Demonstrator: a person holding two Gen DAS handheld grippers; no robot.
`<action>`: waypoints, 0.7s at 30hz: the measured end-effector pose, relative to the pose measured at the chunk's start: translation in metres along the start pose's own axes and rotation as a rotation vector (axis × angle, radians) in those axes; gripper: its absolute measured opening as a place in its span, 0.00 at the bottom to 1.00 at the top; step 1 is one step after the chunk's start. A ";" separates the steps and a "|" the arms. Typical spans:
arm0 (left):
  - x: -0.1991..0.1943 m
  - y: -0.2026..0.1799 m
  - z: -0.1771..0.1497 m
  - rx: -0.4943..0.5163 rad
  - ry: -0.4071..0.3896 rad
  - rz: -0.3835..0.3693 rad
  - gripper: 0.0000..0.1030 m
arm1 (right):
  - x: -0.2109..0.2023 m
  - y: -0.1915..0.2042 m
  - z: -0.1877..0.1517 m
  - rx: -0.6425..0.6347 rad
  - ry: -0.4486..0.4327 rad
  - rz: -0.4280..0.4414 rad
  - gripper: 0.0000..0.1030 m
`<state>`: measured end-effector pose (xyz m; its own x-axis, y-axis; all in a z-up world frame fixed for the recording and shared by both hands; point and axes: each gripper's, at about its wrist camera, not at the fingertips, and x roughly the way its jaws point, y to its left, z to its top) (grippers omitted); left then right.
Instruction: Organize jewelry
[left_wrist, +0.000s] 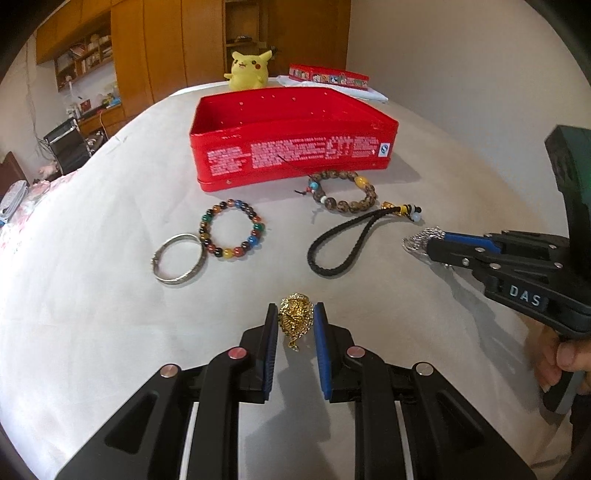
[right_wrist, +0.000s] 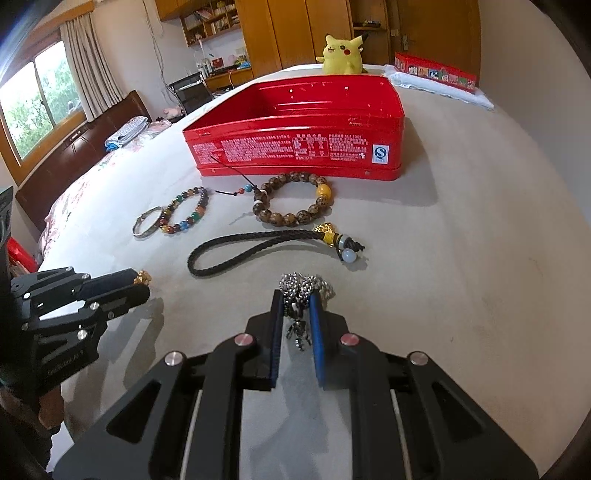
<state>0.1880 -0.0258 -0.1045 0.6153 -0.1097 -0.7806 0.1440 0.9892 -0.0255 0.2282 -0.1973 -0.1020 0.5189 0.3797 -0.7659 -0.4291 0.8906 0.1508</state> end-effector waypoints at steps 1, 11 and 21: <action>-0.002 0.001 0.000 -0.003 -0.002 0.001 0.18 | -0.002 0.001 0.000 0.000 -0.003 0.001 0.12; -0.026 0.000 0.005 0.006 -0.043 0.012 0.18 | -0.027 0.006 -0.003 -0.009 -0.037 0.000 0.11; -0.048 -0.003 0.018 0.038 -0.095 0.026 0.18 | -0.053 0.015 0.004 -0.032 -0.078 0.004 0.11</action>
<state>0.1716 -0.0253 -0.0559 0.6893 -0.0947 -0.7182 0.1553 0.9877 0.0187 0.1975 -0.2034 -0.0563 0.5727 0.4024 -0.7142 -0.4536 0.8813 0.1327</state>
